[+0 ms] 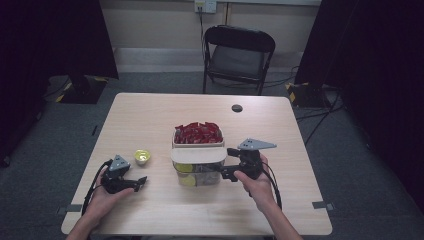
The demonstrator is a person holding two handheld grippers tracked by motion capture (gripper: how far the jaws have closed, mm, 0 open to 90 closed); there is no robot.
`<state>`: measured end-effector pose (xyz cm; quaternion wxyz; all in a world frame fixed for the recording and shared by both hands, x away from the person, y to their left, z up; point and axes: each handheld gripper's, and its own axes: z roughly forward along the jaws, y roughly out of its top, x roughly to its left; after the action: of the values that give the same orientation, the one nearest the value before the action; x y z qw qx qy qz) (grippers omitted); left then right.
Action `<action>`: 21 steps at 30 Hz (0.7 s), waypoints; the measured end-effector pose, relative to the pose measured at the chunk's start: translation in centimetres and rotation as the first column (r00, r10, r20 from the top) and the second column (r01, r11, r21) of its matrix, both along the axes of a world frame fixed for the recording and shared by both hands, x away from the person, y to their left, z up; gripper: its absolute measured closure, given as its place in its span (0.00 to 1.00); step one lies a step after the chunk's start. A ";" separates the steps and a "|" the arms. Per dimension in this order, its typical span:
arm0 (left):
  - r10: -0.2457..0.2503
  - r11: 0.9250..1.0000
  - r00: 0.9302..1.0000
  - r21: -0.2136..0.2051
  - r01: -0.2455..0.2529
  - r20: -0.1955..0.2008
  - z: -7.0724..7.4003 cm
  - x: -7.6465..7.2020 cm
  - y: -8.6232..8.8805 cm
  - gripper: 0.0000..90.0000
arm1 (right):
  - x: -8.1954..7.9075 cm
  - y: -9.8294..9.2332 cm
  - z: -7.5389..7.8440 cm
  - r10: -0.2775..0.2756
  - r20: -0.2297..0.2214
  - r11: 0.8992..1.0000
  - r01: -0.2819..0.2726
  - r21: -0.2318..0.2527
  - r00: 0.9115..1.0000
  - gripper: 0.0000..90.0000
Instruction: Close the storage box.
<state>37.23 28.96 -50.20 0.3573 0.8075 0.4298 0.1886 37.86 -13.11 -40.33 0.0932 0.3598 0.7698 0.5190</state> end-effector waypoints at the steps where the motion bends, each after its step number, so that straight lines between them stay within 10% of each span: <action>1: 0.000 1.000 1.000 0.000 0.000 0.001 0.0 0.0 0.0 0.16 | 0.0 0.0 -0.1 0.001 -0.005 1.000 -0.001 -0.001 1.000 0.18; 21: -0.001 1.000 1.000 -0.001 0.001 -0.001 0.0 0.0 0.0 0.16 | -0.8 0.3 -0.9 0.003 -0.006 1.000 -0.004 -0.015 1.000 0.19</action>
<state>37.23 28.94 -50.21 0.3576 0.8077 0.4296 0.1877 37.03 -12.79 -41.26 0.0927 0.3592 0.7744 0.5125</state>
